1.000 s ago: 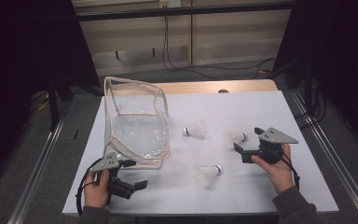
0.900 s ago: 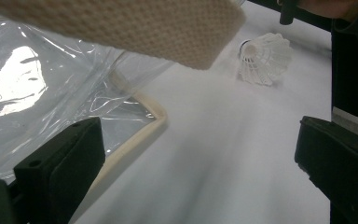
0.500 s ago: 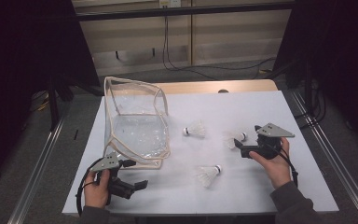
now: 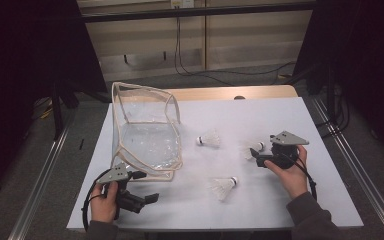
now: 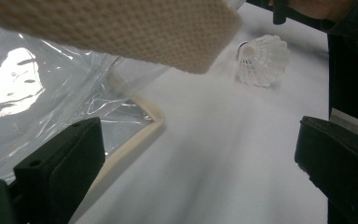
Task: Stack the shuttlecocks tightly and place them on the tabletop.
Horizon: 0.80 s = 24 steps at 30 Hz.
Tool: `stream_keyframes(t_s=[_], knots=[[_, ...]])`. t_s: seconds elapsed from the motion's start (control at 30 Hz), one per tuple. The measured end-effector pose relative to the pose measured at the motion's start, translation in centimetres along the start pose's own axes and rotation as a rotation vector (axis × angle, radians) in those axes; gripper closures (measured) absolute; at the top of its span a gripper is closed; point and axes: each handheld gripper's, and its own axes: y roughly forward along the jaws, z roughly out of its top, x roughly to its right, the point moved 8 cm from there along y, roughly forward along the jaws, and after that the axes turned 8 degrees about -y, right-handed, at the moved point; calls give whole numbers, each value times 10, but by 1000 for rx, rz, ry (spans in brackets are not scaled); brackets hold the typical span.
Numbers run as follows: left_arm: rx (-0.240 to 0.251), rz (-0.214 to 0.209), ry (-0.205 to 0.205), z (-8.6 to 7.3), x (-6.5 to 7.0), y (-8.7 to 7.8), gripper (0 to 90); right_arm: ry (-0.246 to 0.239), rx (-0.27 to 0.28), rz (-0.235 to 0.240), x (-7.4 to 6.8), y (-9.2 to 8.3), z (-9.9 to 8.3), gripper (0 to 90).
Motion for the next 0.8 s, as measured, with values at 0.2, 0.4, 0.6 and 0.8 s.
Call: stream_keyframes(t_s=[0.2, 0.4, 0.6, 0.8], knots=[[-5, -1, -2, -1, -1, 0, 17, 0, -13, 12, -3, 6, 1, 153], [-6, -4, -4, -1, -1, 1, 17, -23, -40, 18, -8, 12, 1, 209], [-6, -4, -7, -1, -2, 0, 17, -29, -56, 22, -11, 18, 0, 274], [-4, 0, -4, -1, -3, -1, 17, -22, -67, 29, -10, 19, -2, 340]])
